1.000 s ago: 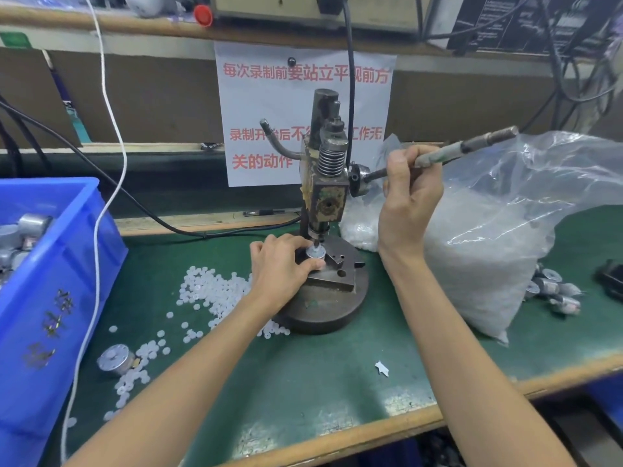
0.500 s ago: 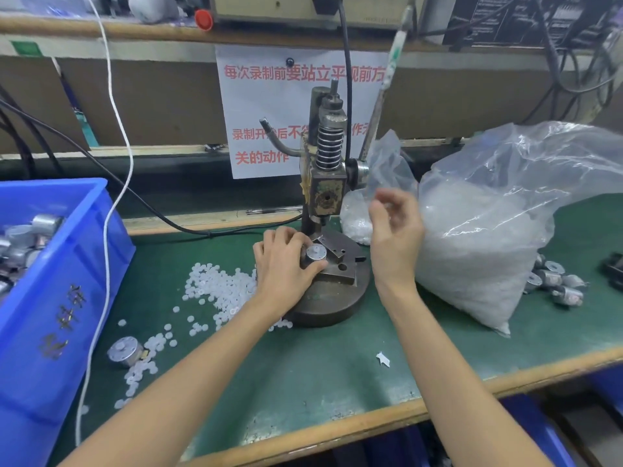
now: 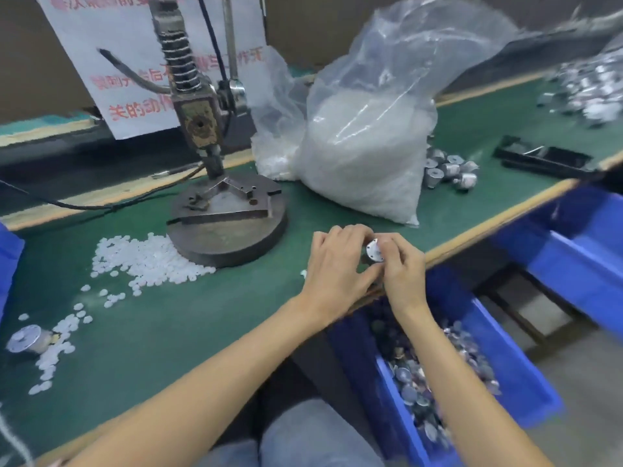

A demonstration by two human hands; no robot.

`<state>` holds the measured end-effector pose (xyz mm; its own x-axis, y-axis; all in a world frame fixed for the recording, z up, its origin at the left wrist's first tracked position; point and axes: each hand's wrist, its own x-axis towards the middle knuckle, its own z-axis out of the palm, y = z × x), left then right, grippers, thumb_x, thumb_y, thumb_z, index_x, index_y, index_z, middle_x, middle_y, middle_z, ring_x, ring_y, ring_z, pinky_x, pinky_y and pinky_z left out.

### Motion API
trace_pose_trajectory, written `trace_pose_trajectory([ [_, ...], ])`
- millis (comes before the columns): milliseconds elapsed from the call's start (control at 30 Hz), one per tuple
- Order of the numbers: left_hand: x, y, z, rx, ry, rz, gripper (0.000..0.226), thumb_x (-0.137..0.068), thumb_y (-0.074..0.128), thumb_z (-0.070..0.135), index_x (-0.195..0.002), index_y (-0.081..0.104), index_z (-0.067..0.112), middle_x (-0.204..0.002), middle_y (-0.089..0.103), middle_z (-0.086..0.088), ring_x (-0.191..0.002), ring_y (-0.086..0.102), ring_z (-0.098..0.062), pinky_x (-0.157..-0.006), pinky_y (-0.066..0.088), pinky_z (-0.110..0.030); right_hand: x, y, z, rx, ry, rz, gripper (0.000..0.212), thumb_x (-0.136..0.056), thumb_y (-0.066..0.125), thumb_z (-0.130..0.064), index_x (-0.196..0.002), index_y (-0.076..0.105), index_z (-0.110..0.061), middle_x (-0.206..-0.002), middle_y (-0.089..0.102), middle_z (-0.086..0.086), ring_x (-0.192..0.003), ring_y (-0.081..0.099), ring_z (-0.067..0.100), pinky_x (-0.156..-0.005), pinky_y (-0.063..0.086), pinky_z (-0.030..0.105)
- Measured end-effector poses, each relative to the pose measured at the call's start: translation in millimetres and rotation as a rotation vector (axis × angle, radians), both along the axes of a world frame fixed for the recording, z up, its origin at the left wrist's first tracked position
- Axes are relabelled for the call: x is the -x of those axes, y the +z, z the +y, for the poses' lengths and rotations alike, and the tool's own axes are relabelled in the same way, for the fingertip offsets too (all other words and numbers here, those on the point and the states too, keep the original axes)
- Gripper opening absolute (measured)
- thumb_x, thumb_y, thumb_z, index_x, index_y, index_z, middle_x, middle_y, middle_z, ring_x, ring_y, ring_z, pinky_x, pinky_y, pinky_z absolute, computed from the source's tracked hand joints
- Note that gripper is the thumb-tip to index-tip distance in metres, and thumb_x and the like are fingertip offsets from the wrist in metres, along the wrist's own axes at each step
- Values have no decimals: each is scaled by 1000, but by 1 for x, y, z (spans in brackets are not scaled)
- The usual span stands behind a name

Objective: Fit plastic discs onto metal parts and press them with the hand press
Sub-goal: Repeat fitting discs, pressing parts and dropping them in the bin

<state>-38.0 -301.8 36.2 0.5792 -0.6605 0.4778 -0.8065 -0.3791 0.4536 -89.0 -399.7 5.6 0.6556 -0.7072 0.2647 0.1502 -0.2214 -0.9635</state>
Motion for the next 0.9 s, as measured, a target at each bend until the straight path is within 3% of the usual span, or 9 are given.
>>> trace_pose_trajectory([
  [100, 34, -13, -30, -48, -87, -25, 28, -76, 70, 28, -97, 61, 12, -92, 65, 0, -82, 56, -23, -70, 26, -27, 41, -16, -22, -20, -139, 10, 23, -86, 46, -14, -76, 64, -4, -66, 60, -6, -62, 52, 4, -63, 43, 26],
  [200, 63, -32, -52, -163, -124, -28, 30, -80, 66, 36, -103, 57, 19, -96, 62, 4, -88, 55, -19, -68, 34, -26, 76, -47, -46, -66, -195, 125, 22, -86, 47, -18, -75, 65, -11, -66, 61, -4, -66, 54, 14, -63, 45, 35],
  [367, 80, -69, -61, -360, -148, 28, 27, -89, 58, 41, -108, 52, 23, -102, 61, 9, -97, 52, -15, -70, 36, -28, 130, -126, -84, -155, -293, 571, 35, -91, 48, -14, -57, 47, -17, -54, 47, -4, -60, 51, 22, -59, 37, 31],
  [467, 77, -82, -56, -407, -137, 27, 17, -91, 56, 37, -100, 55, 22, -96, 64, 9, -93, 53, -16, -66, 34, -28, 152, -164, -95, -197, -322, 768, 38, -93, 47, -15, -56, 41, -20, -62, 48, 4, -77, 63, 34, -67, 39, 34],
  [567, 75, -83, -55, -442, -143, 1, 12, -92, 54, 33, -93, 54, 22, -92, 64, 8, -90, 53, -16, -63, 33, -28, 159, -176, -98, -243, -334, 768, 23, -93, 48, -15, -78, 65, -11, -79, 61, 10, -89, 65, 36, -77, 46, 35],
  [667, 74, -78, -57, -425, -149, -9, 11, -93, 53, 32, -90, 54, 22, -88, 62, 9, -88, 53, -15, -61, 32, -28, 157, -173, -99, -229, -433, 735, 23, -91, 48, -10, -101, 69, -6, -98, 69, 13, -94, 64, 33, -87, 49, 39],
  [767, 73, -70, -57, -400, -172, -24, 11, -93, 53, 33, -88, 53, 23, -85, 61, 10, -84, 53, -14, -60, 30, -26, 151, -161, -100, -216, -487, 669, 23, -90, 47, -8, -100, 68, -7, -98, 68, 14, -92, 65, 34, -88, 49, 46],
  [900, 66, -55, -48, -347, -185, -59, 13, -91, 55, 33, -84, 52, 23, -77, 55, 12, -77, 52, -13, -57, 28, -26, 139, -135, -99, -183, -520, 619, 23, -90, 46, -9, -95, 68, -11, -92, 69, 10, -91, 64, 31, -87, 49, 43],
])
